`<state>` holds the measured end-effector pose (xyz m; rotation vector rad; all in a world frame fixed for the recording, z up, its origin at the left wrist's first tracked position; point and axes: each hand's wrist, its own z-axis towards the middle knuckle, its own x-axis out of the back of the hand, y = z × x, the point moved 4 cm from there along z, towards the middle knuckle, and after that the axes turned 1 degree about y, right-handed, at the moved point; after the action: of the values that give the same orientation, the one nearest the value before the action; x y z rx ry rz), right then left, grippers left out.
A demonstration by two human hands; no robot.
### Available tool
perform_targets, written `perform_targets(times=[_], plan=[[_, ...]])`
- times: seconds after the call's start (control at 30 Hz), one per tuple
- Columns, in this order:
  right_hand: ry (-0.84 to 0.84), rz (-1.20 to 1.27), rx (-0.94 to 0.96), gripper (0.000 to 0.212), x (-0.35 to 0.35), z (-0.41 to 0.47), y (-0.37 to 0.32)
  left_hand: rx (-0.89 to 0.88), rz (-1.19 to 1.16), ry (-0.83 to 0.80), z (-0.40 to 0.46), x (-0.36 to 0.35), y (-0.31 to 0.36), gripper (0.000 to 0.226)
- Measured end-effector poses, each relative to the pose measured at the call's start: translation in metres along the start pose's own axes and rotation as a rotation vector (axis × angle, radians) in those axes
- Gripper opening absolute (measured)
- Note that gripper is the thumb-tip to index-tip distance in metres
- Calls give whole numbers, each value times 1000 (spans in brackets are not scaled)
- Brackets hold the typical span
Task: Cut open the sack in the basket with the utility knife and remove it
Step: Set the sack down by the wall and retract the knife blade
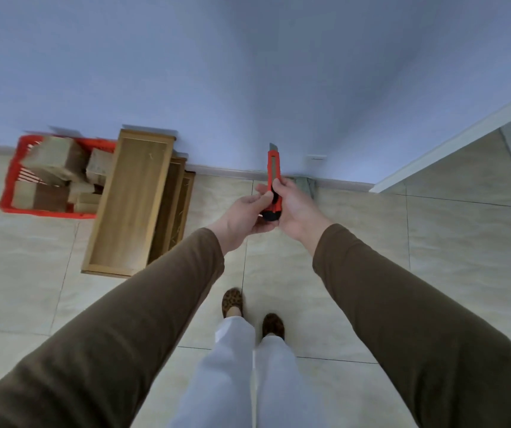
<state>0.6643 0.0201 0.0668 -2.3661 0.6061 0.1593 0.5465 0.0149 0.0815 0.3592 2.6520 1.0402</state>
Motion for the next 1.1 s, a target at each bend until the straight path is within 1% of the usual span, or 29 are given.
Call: perform_targets(times=[0.07,0.17,0.27,0.43,0.6,0.67,0.73,0.83,0.97,1.1], plan=[[-8,5,31,16,-14,-15,2,-31,28,2,-24,13,4,25],[-59,-26,61,19,-38,-36,10,-93,62,89,-57,32,6,30],[-108,-24,70,22,-62,-60,20,-142,50,124,-89,47,5,30],[-187,-21,92,30,-106,-94,35,-192,0,73,-133,85,1,29],[-219,-48,109,36,-166,-118,67,-201,1,82,-174,144,-10,29],[-210,-41,104,40,-193,-126,87,-193,-2,81,-187,173,-19,23],[-198,-23,98,43,-223,-133,110,-189,2,92,-200,206,-31,12],[-155,-16,99,41,-265,-140,142,-174,6,147,-217,256,-51,5],[-77,6,70,33,-300,-137,174,-125,3,205,-228,310,-68,11],[13,23,41,19,-316,-120,186,-80,55,226,-220,345,-67,14]])
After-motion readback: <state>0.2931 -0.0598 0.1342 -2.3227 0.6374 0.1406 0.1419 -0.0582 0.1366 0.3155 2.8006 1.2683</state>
